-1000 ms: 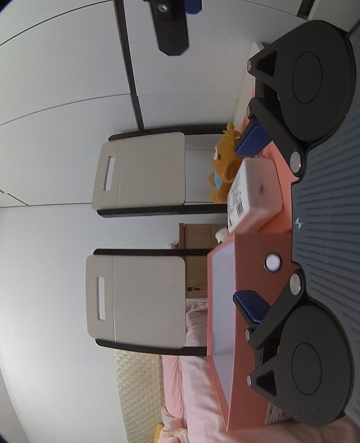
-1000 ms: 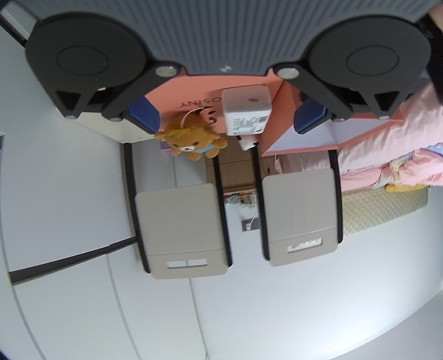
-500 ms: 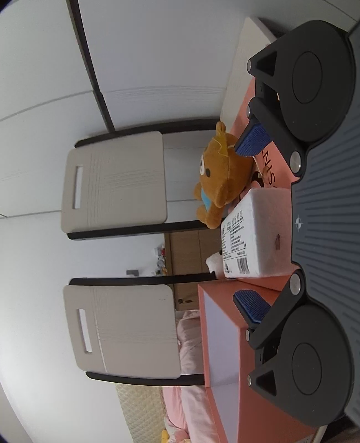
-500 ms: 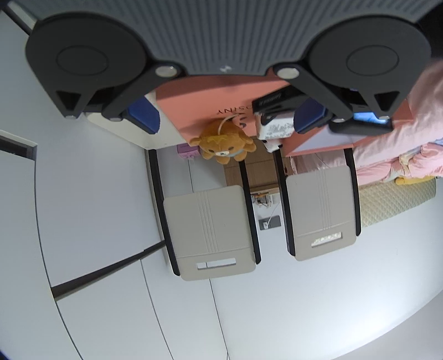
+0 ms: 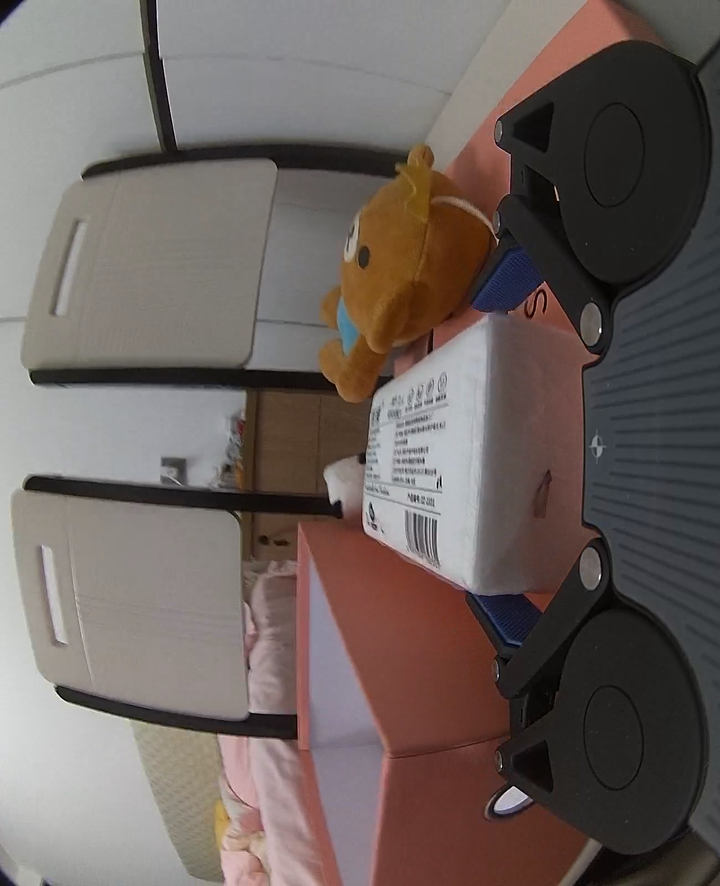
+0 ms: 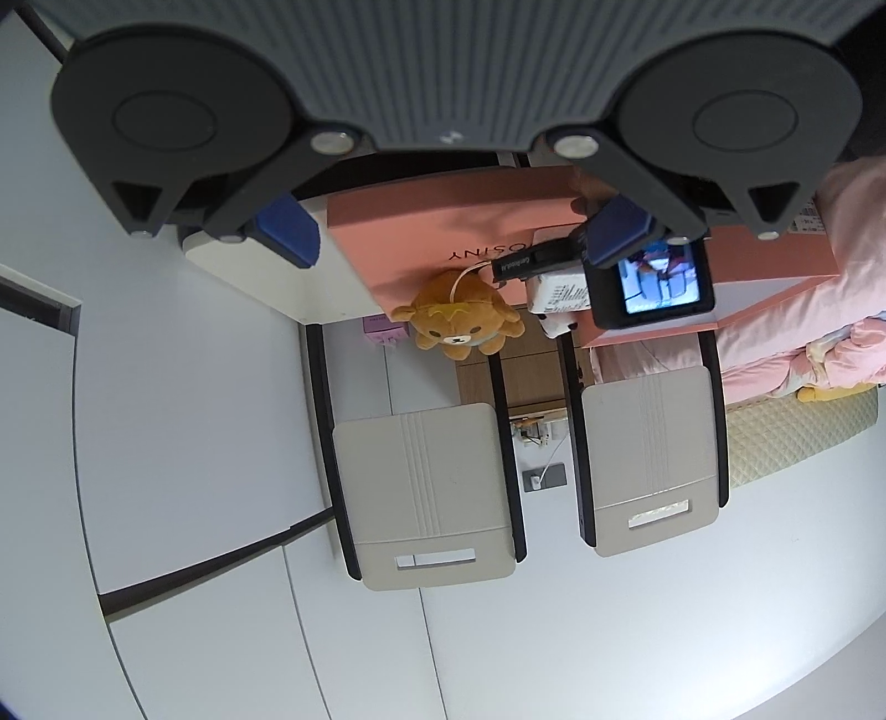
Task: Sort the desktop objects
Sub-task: 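Move the left gripper to the white labelled package and grasp it, then lower the white package into the pink box and open the left gripper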
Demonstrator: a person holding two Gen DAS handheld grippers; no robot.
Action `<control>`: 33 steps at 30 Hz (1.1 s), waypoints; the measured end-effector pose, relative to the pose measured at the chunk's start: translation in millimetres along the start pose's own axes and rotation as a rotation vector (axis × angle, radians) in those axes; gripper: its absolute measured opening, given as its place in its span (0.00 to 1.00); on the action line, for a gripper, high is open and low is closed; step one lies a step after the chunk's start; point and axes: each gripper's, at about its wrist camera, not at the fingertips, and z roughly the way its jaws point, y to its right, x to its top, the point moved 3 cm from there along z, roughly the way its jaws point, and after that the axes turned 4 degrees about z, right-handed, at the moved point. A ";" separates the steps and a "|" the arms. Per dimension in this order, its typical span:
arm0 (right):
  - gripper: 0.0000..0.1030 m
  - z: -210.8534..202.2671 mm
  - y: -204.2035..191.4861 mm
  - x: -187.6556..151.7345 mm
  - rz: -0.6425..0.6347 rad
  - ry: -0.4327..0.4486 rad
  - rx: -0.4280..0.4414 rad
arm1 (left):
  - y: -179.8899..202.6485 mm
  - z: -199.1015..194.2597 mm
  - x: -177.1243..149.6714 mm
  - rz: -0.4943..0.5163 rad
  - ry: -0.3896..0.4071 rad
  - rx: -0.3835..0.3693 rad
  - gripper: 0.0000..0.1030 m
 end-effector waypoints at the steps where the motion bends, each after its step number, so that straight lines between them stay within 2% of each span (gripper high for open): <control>1: 1.00 0.5 -0.6 -0.1 -0.002 -0.002 -0.001 | -0.3 -0.7 0.0 0.000 0.007 -0.001 1.00; 3: 1.00 1.7 -2.2 -0.1 -0.004 -0.005 0.001 | -0.5 -3.9 -0.3 0.011 0.025 0.007 0.88; 11: 1.00 6.6 -14.1 0.8 -0.012 -0.008 0.025 | -6.6 -13.9 6.1 0.043 0.024 -0.036 0.85; 21: 1.00 13.8 -33.1 2.5 -0.021 -0.006 0.048 | -22.4 -40.6 48.9 0.072 0.155 -0.091 0.85; 27: 1.00 22.8 -51.3 2.4 -0.020 -0.004 0.075 | -58.4 -41.6 80.4 0.077 0.200 -0.059 0.85; 33: 1.00 34.5 -79.5 3.4 -0.022 -0.005 0.130 | -104.4 -22.9 87.7 0.067 0.175 0.012 0.85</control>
